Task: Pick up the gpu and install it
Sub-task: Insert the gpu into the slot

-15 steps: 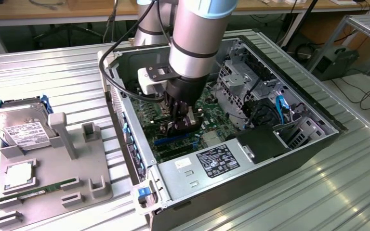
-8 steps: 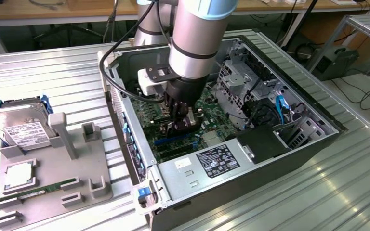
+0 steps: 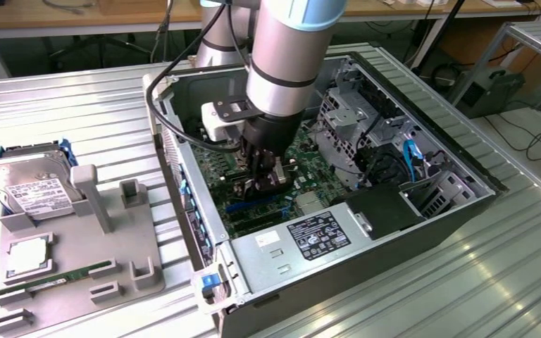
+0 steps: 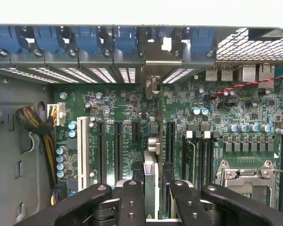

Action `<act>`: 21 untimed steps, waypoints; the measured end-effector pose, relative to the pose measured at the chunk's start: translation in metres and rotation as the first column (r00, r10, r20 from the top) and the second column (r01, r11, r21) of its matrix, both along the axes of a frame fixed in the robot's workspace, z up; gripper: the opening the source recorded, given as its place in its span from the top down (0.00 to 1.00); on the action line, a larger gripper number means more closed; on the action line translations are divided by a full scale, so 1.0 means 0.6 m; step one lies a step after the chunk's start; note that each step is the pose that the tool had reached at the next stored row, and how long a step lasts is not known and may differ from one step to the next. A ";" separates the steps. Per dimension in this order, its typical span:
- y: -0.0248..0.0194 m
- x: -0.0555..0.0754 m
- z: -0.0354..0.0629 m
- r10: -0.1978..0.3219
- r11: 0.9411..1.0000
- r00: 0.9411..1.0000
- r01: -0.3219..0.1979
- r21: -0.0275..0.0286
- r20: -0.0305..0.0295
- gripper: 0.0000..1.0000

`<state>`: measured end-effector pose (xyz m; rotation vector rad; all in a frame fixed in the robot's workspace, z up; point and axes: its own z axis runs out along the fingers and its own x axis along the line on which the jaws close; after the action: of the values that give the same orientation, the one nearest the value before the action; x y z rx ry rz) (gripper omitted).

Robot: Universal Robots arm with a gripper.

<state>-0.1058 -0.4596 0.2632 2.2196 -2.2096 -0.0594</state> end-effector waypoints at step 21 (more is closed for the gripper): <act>0.0003 0.000 -0.018 0.000 1.000 1.000 0.000 0.000 0.000 0.67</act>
<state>-0.1059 -0.4594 0.2522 2.2201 -2.2093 -0.0594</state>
